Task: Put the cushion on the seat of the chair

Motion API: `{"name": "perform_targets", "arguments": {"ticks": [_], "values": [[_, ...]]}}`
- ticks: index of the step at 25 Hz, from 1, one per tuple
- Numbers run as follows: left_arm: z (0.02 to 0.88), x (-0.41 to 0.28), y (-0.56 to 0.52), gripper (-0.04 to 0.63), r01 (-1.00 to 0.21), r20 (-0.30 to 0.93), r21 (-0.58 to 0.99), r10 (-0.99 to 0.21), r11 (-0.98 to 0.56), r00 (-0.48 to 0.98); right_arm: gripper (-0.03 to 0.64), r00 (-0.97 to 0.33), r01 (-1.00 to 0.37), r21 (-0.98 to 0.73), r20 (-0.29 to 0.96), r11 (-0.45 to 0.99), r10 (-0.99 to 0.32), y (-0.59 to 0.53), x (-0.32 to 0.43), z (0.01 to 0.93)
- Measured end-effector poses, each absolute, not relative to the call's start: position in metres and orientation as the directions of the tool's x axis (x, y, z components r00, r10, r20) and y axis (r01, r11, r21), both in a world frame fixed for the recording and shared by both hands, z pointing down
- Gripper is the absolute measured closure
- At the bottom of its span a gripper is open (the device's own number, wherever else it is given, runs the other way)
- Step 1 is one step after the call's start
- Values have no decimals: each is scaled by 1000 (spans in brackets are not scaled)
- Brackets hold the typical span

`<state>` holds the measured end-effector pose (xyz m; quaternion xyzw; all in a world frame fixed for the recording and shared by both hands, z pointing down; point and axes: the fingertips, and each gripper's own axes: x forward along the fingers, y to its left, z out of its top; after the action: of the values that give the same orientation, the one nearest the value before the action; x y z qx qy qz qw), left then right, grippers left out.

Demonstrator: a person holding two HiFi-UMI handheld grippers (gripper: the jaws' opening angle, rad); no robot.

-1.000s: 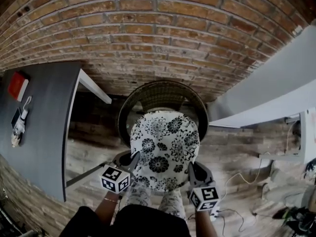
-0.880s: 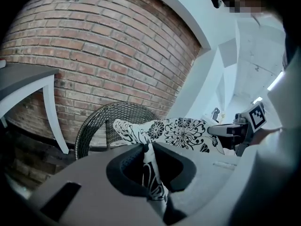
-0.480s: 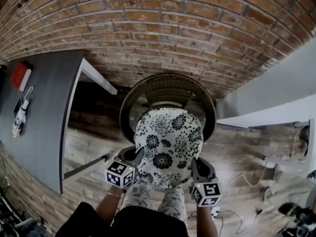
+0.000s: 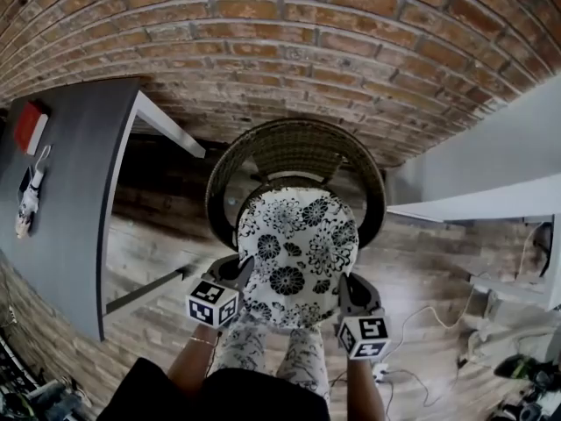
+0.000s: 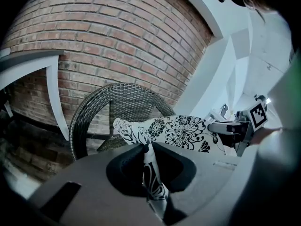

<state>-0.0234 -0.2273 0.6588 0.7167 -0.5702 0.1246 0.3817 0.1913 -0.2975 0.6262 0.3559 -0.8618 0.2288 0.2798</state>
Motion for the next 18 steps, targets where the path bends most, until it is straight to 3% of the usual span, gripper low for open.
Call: {"name": "perform_targets", "arguments": {"ticks": [18], "values": [[705,-31,-241,581,-904,634,427,-709,-11,308,598,-570,-754,-206,676,624,-467,-315,187,678]]}}
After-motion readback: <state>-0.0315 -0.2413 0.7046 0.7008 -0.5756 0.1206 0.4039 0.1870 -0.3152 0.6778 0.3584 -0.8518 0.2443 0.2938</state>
